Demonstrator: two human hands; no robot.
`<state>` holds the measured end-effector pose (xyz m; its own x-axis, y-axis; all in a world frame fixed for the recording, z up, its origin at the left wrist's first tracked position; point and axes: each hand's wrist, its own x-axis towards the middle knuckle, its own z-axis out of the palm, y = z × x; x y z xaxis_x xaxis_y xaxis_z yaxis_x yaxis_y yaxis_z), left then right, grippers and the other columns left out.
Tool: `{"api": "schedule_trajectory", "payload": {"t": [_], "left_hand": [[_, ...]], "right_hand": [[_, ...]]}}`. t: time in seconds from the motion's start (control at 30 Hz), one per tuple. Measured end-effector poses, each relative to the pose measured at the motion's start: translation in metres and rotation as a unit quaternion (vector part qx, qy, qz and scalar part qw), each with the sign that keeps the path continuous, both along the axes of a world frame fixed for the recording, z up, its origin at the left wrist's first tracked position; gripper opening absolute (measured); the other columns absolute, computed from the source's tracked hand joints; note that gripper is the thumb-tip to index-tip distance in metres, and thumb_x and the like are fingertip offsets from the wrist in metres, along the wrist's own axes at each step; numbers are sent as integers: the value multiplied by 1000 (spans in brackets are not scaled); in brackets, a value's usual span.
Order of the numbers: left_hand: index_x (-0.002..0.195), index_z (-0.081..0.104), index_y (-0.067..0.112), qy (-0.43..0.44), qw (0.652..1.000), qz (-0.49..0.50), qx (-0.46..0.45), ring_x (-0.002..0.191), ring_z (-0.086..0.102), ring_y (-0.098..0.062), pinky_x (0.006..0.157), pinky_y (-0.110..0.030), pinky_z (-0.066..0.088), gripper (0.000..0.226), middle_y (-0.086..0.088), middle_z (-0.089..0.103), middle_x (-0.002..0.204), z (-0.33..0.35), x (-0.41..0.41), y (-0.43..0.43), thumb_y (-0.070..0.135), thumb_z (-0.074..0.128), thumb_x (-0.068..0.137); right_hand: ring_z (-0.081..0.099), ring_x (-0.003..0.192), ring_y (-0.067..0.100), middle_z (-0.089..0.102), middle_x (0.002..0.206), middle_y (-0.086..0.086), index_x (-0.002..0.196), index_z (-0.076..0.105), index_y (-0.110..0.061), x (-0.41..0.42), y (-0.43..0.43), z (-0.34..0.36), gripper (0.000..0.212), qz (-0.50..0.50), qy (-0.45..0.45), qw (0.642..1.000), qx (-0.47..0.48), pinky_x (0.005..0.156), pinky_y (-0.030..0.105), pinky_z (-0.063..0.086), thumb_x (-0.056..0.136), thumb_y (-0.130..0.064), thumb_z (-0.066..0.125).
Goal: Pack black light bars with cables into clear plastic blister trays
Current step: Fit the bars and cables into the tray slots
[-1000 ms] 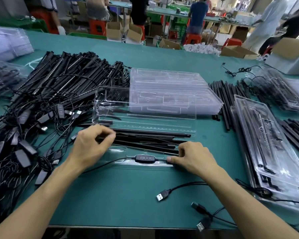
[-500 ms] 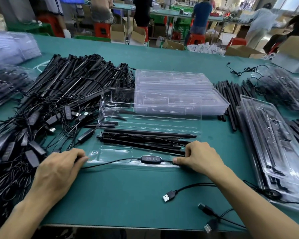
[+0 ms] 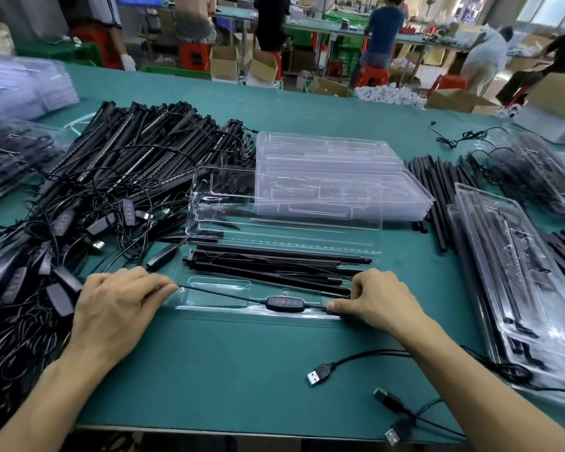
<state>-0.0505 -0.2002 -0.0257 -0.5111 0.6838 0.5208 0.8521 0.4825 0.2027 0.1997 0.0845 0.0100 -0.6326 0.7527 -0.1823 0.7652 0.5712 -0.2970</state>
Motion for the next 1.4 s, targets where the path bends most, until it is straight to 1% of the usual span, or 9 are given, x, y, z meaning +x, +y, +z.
{"api": "schedule_trajectory", "payload": {"t": [0.13, 0.3, 0.5, 0.63, 0.73, 0.87, 1.0, 1.13, 1.4], "left_hand": [[84, 70, 31, -86, 995, 59, -10, 71, 53, -16, 78, -43, 38, 6, 15, 60, 72, 11, 0, 9, 34, 72, 88], [74, 69, 36, -174, 981, 83, -7, 63, 54, -8, 65, -36, 42, 12, 16, 62, 69, 14, -6, 2, 33, 76, 83], [65, 63, 33, -204, 969, 136, -29, 67, 54, -13, 67, -36, 42, 21, 15, 60, 64, 18, -3, 5, 24, 74, 80], [79, 68, 21, -94, 978, 181, -38, 86, 54, -32, 75, -45, 41, 14, -6, 65, 88, 30, 4, 20, 9, 73, 73], [85, 68, 18, -51, 997, 57, 12, 83, 56, -28, 73, -42, 42, 20, -4, 66, 89, 41, 35, 53, 1, 71, 73], [105, 67, 24, -119, 987, -109, -21, 103, 58, -21, 91, -40, 45, 22, 5, 66, 107, 28, 74, 105, 37, 69, 88], [150, 31, 38, -99, 972, -101, -188, 146, 22, -15, 121, -37, 9, 73, 12, 32, 156, 12, 74, 143, 75, 18, 87], [154, 0, 44, -134, 950, -101, -264, 152, -7, -12, 120, -40, -14, 90, 16, 2, 164, -4, 74, 153, 79, -15, 73], [153, -9, 46, -118, 947, -106, -278, 151, -10, -14, 120, -43, -14, 92, 17, -6, 164, -8, 72, 152, 85, -15, 70]], "right_hand": [[58, 68, 19, 60, 66, -3, 66, 52, -19, 0, -1, -1, 56, -3, 5, 1000, 2, 54, 29, 39, 64, -70, 74], [59, 68, 14, 62, 67, -5, 67, 57, -20, 5, 4, -1, 45, -4, 12, 1000, -25, 53, 27, 39, 70, -60, 77], [60, 69, 13, 64, 69, -5, 66, 59, -20, 5, 7, 0, 38, 3, 21, 998, -54, 53, 27, 40, 73, -52, 79], [61, 69, 12, 66, 70, -5, 67, 60, -20, 5, 7, 0, 38, 2, 16, 999, -45, 54, 27, 41, 73, -52, 78], [61, 69, 13, 65, 68, -6, 67, 59, -20, 4, 6, 0, 39, -3, 14, 999, -38, 55, 27, 42, 72, -53, 79], [60, 71, 14, 64, 71, -7, 70, 56, -20, 5, 2, 2, 39, -1, 11, 1000, -16, 56, 27, 42, 72, -53, 78], [60, 76, 19, 62, 78, -7, 70, 57, -23, 5, -6, 4, 35, -5, 7, 1000, 5, 61, 29, 44, 74, -52, 76], [58, 79, 23, 59, 83, -3, 69, 55, -22, 7, -15, 4, 34, 6, 11, 999, 33, 65, 32, 43, 81, -50, 71], [59, 79, 25, 63, 82, 0, 77, 63, -23, 11, -10, 23, 33, 28, -19, 998, 45, 64, 32, 44, 88, -54, 59]]}}
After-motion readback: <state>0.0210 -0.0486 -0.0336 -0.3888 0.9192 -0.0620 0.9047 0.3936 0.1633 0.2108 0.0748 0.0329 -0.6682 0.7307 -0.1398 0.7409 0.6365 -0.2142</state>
